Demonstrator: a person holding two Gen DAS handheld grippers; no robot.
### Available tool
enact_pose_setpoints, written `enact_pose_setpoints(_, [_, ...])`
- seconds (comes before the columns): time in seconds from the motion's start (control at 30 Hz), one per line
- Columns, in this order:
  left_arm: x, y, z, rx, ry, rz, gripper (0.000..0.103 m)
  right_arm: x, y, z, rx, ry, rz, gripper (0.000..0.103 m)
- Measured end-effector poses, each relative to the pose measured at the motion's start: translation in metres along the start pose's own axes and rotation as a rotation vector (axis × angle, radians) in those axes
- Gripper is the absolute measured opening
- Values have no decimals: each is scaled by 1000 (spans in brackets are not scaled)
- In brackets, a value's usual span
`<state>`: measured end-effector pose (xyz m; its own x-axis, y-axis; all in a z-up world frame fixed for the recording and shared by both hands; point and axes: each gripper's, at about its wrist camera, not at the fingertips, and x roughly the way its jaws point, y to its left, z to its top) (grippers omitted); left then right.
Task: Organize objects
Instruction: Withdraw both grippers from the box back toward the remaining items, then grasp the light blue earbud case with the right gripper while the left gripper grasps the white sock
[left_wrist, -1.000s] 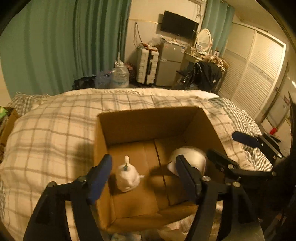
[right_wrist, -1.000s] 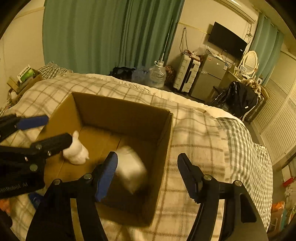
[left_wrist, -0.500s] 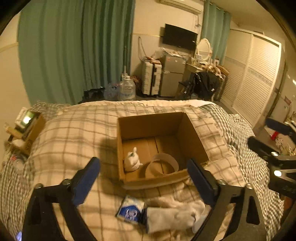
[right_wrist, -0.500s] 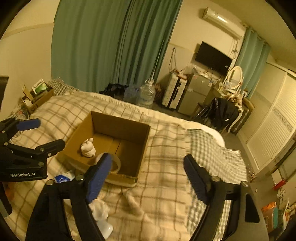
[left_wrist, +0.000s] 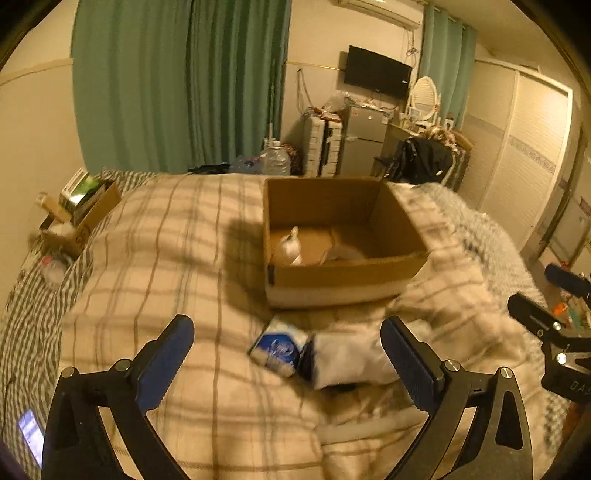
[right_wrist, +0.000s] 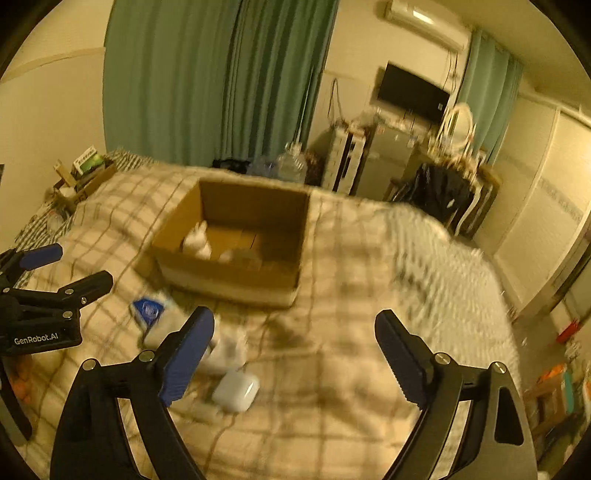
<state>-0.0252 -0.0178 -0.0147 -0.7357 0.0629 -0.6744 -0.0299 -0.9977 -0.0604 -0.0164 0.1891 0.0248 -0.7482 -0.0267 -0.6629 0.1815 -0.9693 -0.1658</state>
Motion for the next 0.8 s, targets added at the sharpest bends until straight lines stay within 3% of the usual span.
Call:
enact_pose_setpoints(0.37, [48,-1,-53,51,132,27,103,88,37,-58,-101,218,30,89])
enact_pose_setpoints(0.53, [53,-2,-58,46,151,23,103,114,52,-69,-150,301,43,76])
enact_pose_setpoints(0.6, [52,-3,-59,47,151,26,103,115,55,-70,-169,307,58,53])
enact_pose_setpoints(0.8, [45,-12,-55,69,141,16,103,96,46,-67,-138,253,75,53])
